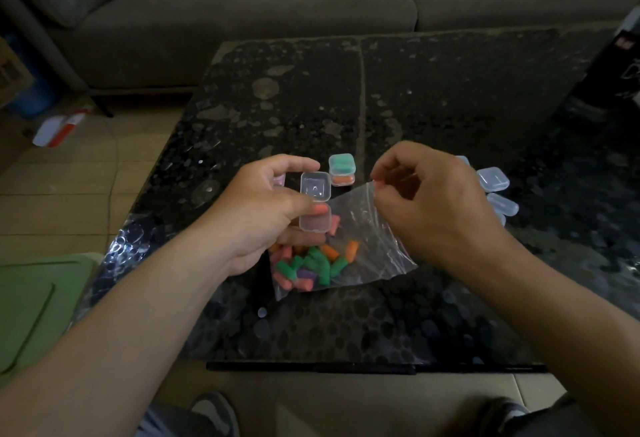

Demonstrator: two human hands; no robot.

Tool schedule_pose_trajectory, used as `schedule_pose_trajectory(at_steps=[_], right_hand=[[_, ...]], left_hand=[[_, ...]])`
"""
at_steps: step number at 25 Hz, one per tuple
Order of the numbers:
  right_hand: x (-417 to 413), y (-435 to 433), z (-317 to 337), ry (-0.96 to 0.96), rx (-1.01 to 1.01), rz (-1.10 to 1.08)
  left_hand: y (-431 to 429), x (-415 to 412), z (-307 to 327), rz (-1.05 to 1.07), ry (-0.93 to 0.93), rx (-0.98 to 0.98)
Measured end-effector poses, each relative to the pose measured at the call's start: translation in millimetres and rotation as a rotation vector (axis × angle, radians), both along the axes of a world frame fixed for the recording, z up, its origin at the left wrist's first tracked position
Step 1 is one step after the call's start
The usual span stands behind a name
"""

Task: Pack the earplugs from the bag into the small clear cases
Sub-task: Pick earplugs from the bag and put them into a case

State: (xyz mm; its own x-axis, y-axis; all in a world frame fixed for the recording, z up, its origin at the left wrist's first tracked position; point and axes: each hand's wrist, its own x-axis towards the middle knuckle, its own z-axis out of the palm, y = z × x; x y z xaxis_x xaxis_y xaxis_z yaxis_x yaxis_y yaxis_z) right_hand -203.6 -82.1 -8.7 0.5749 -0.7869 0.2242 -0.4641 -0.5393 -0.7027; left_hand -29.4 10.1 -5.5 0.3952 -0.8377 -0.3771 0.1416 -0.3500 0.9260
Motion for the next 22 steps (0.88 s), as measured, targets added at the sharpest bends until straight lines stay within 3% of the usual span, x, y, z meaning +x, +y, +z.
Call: schedule_pose_trajectory(at_steps=[6, 22], right_hand=[[1, 10, 0, -0.026, -0.116, 0.201], [6, 19, -8, -0.012, -0.14, 0.265]], left_hand=[[1, -10, 6, 0.007, 0.1, -0.045], [2, -18, 8, -0.034, 0.081, -0.086]])
